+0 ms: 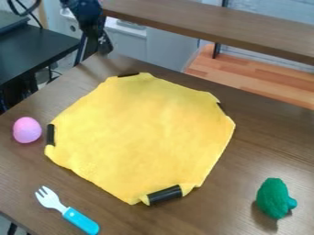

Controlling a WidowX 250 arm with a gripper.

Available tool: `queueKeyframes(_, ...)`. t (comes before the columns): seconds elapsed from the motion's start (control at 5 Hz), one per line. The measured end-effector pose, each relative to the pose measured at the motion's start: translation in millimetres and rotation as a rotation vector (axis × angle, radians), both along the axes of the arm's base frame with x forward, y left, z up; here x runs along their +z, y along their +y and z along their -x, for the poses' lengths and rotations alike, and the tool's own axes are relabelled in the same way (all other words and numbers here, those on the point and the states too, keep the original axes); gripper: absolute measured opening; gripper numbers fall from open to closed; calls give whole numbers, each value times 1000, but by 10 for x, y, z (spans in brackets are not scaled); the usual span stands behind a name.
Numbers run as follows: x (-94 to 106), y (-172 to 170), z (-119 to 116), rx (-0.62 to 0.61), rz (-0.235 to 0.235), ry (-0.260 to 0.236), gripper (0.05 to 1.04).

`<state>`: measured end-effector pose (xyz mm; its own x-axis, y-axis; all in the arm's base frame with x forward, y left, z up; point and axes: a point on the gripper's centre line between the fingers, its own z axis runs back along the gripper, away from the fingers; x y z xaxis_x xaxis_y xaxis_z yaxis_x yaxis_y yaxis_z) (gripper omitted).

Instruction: Fold cloth from the top left to the bottom right

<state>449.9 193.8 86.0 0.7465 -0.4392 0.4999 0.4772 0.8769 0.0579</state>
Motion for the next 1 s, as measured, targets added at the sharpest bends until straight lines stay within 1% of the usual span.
queueKeyframes(0.4,-217,145,-101,55,-56,-32,999)
queueKeyframes(0.6,-282,152,-100,53,-67,-20,999)
queueKeyframes(0.8,-490,87,-95,51,-49,25,999)
queueKeyframes(1.0,-427,14,-172,34,-53,13,999)
